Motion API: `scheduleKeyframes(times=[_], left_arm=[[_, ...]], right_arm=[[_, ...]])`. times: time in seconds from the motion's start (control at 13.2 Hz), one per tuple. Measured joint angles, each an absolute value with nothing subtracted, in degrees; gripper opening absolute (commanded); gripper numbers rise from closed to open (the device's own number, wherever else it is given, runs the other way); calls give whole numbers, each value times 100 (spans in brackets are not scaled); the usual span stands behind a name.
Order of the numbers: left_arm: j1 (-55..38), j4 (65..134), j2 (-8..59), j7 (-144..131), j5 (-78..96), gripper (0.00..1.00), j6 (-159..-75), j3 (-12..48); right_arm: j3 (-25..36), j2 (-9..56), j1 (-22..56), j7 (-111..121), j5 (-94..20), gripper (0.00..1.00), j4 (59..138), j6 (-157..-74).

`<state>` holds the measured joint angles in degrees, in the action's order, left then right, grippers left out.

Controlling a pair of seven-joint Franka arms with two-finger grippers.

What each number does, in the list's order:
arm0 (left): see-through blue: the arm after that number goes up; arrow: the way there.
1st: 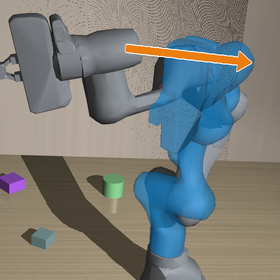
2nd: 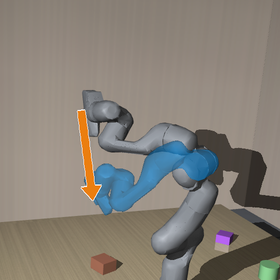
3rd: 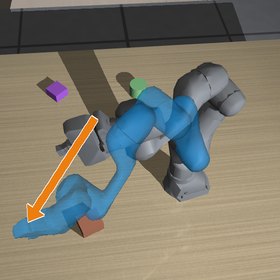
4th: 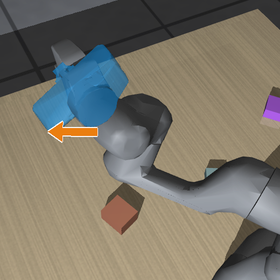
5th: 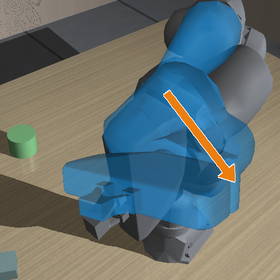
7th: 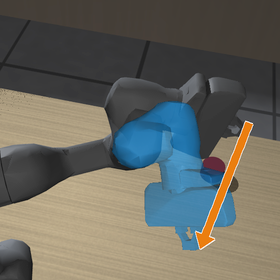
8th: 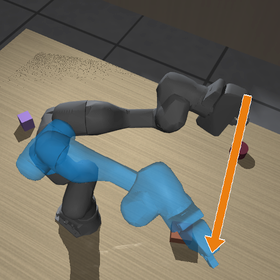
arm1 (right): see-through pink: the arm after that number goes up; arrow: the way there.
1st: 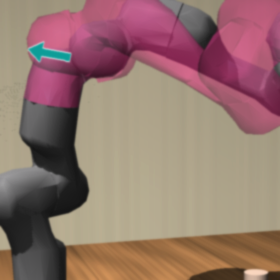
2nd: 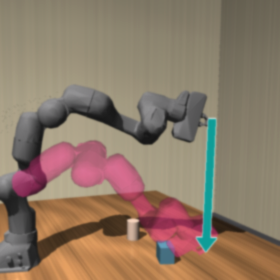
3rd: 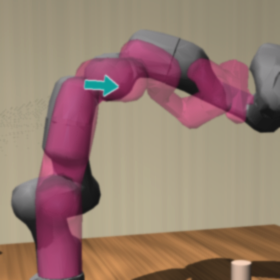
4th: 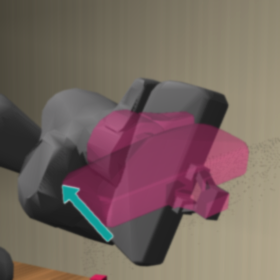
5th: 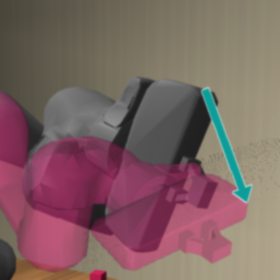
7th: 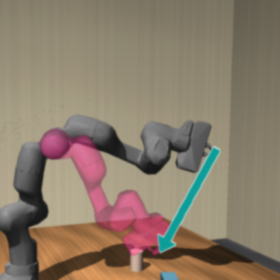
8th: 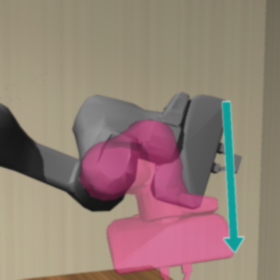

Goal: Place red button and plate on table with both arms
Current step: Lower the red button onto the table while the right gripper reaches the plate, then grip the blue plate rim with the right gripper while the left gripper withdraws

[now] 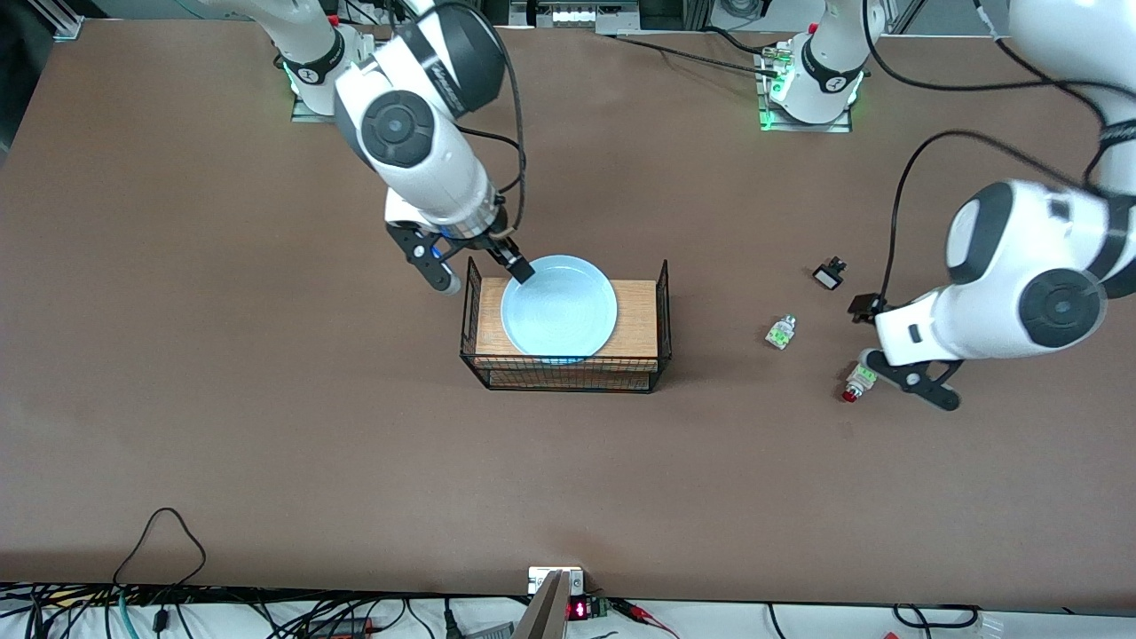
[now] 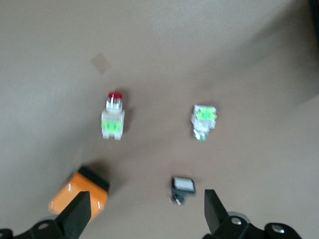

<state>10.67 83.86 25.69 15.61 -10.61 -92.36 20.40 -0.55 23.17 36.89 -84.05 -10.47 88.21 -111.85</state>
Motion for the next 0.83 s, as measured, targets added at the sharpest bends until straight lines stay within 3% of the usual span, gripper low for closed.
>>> scheduleKeyframes(times=[0.38, 0.68, 0.83], left_arm=[[1068, 7758, 1970, 1051, -1009, 100, -8195, 2165], [1131, 7781, 1761, 1001, -1008, 100, -8047, 2158], [1218, 7799, 1812, 1001, -1008, 100, -8048, 2149]], right_arm=[[-55, 2709, 3845, -8739, -1040, 100, 8802, -11609], [-53, 2869, 3901, -8745, -991, 98, 8843, -11623], [-51, 2890, 3912, -8745, -987, 92, 8927, -11620]])
